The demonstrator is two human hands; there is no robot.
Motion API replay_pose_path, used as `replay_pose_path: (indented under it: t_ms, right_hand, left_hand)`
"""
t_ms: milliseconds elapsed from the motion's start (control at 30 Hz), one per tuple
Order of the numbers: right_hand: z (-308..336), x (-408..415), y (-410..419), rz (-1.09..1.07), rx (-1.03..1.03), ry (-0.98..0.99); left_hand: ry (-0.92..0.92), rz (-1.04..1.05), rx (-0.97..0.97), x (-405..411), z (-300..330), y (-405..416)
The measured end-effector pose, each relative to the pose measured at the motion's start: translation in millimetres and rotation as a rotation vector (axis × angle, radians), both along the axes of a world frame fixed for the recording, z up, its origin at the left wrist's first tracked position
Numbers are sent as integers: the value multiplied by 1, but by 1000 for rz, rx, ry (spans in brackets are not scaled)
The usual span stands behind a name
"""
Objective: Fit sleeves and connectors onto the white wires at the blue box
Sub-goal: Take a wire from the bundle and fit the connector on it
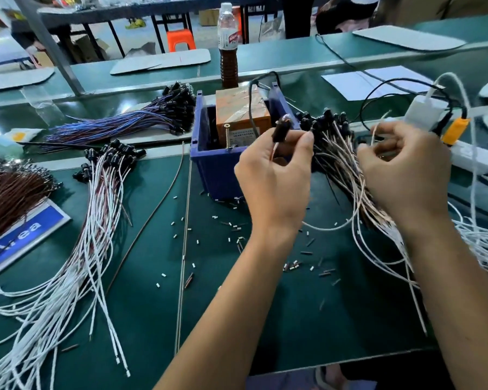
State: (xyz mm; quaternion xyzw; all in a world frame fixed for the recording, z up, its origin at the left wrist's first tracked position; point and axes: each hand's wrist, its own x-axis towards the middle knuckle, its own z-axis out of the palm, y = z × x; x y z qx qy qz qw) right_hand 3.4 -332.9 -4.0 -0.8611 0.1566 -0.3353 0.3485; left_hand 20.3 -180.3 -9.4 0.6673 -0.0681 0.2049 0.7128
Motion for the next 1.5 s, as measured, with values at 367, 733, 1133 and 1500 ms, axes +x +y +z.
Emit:
replay_pose_path:
  t_ms: [367, 733, 1133, 1500]
  right_hand:
    - [21, -31, -28, 258, -275, 94]
    - [76, -75, -59, 143, -434, 198]
    - [21, -46, -58, 119, -372, 714]
    - [-12, -35, -54, -12, -349, 602]
  left_hand:
    - [531, -446, -561, 31, 49, -93]
    - [623, -677, -958, 73, 37, -108]
    - [547, -194, 140, 111, 1, -117]
    - [436, -61, 242, 106, -23, -122]
